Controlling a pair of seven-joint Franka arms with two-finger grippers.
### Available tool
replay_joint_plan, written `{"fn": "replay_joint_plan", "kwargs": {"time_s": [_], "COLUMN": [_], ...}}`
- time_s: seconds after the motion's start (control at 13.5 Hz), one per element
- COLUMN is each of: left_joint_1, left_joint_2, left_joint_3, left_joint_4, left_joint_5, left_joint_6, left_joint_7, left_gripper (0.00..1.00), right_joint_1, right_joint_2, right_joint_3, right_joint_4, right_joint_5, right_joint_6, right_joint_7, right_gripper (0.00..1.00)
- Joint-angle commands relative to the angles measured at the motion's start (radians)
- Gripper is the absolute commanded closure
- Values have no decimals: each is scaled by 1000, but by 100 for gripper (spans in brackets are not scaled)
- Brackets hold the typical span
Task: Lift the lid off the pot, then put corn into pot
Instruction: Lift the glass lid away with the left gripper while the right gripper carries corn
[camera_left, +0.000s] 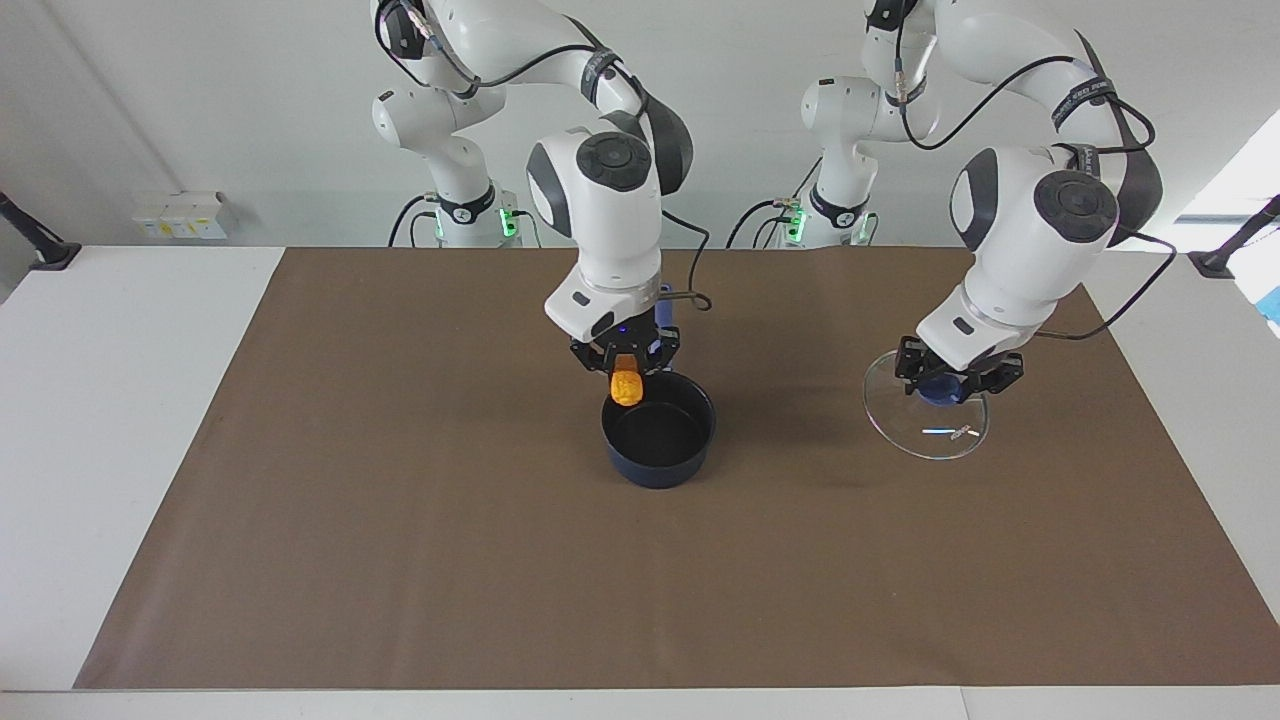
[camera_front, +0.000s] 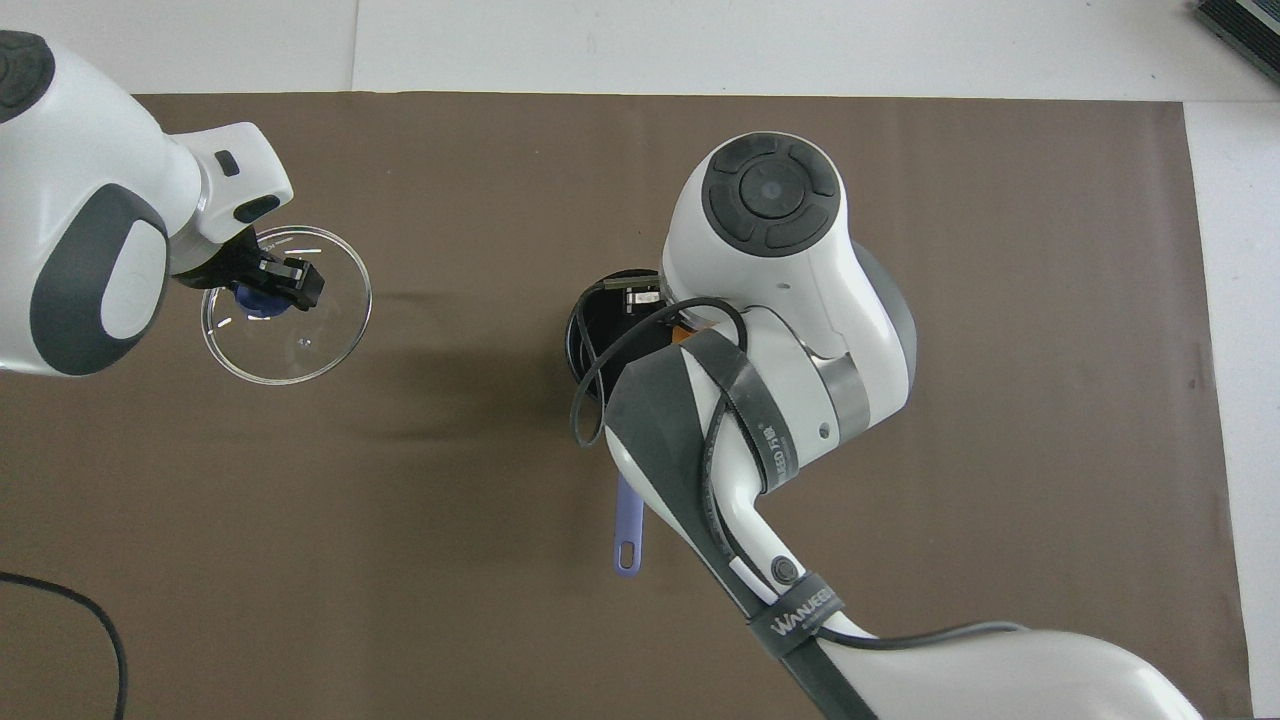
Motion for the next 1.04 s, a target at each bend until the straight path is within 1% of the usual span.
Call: {"fn": "replay_joint_plan", "kwargs": {"time_s": [0.0, 0.07, 0.15, 0.44, 0.52, 0.67, 0.81, 0.96], "left_joint_1": [46, 66, 86, 173, 199, 206, 221, 235], "left_joint_2": [-75, -77, -81, -89, -89, -86, -87, -89], "left_joint_3": [-9, -9, -9, -9, -9, -9, -9, -7], "left_joint_4": [-138, -159, -182, -256, -271, -276, -334, -395], "left_joint_5": [-13, -13, -13, -13, -13, -13, -13, -13], "left_joint_6": [82, 102, 120, 175, 198, 205, 265, 335], "left_joint_7": [52, 71, 100, 241, 274, 317, 325, 328], "left_gripper": [100, 100, 100, 100, 100, 100, 100, 100], "right_joint_1": [1, 1, 1, -7, -7, 0, -4, -6], "right_joint_2": [84, 112, 127, 167, 169, 179, 189, 189], "right_joint_3": [7, 12, 21, 29, 33, 35, 35, 35], "right_joint_4": [93, 114, 114, 107, 101, 84, 84, 68], "right_joint_5": [2, 5, 5, 6, 9, 9, 12, 47], "right_joint_6": [14, 16, 35, 54, 80, 94, 106, 112], "right_joint_7": [27, 27, 27, 7, 7, 9, 0, -31], "right_gripper": [100, 100, 100, 100, 100, 100, 100, 100]}}
